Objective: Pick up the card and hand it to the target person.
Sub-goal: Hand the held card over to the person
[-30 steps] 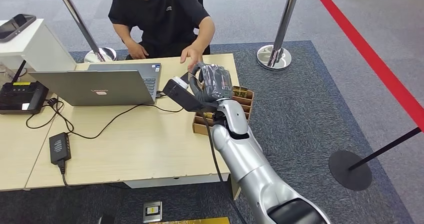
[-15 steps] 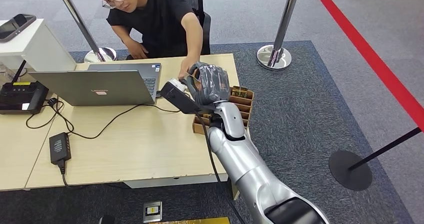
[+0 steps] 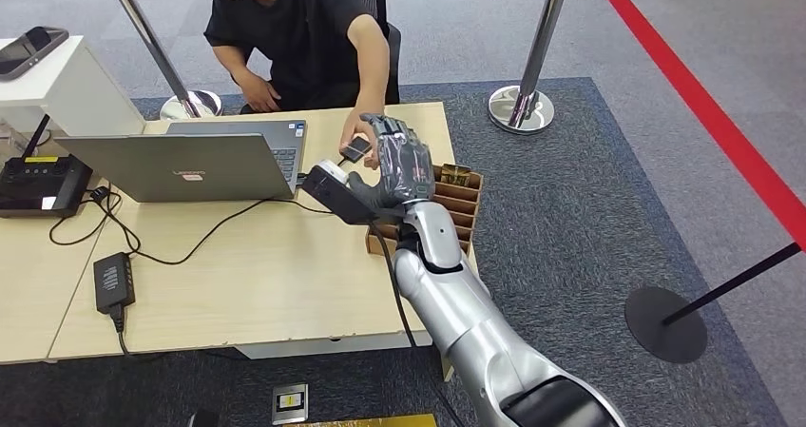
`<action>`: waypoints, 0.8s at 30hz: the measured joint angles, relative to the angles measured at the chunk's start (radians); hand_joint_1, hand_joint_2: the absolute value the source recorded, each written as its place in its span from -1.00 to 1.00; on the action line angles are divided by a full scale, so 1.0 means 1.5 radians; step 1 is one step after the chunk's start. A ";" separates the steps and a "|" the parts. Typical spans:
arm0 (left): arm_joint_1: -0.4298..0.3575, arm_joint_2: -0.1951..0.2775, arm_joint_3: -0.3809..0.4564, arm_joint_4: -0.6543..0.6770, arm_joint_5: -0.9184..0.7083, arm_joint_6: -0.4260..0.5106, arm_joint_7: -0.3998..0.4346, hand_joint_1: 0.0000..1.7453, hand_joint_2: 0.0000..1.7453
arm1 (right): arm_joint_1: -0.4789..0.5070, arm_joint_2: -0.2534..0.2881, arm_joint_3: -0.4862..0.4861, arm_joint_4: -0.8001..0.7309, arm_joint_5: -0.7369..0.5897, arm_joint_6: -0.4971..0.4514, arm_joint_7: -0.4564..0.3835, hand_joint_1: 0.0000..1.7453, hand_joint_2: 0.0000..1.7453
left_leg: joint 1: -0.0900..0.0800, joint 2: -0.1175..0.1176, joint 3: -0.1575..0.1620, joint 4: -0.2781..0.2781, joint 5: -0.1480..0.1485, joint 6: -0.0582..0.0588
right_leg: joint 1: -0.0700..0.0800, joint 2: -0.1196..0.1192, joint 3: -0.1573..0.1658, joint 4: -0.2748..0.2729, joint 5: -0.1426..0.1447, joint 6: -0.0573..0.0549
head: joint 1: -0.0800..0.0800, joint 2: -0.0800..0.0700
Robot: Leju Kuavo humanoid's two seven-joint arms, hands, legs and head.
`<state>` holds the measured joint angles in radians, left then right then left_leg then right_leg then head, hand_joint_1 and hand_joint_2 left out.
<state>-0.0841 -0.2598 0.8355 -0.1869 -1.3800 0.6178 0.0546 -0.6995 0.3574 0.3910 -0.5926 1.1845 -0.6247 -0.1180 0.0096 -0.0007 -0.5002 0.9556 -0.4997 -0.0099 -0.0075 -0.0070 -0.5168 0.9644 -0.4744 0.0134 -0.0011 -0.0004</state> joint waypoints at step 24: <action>0.006 0.000 -0.002 0.000 0.002 0.000 0.011 -1.00 -1.00 | 0.141 -0.029 -0.113 -0.195 0.096 -0.048 -0.025 -1.00 -1.00 | 0.000 -0.001 0.000 0.000 0.000 0.000 | 0.000 0.000 0.000 -0.001 0.000 0.000 | 0.000 0.000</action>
<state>-0.0753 -0.2598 0.8318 -0.1869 -1.3767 0.6180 0.0713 -0.4874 0.3132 0.2219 -0.8856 1.3280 -0.6966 -0.1551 0.0095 -0.0014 -0.5004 0.9558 -0.4998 -0.0099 -0.0075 -0.0070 -0.5173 0.9634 -0.4744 0.0134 -0.0012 -0.0004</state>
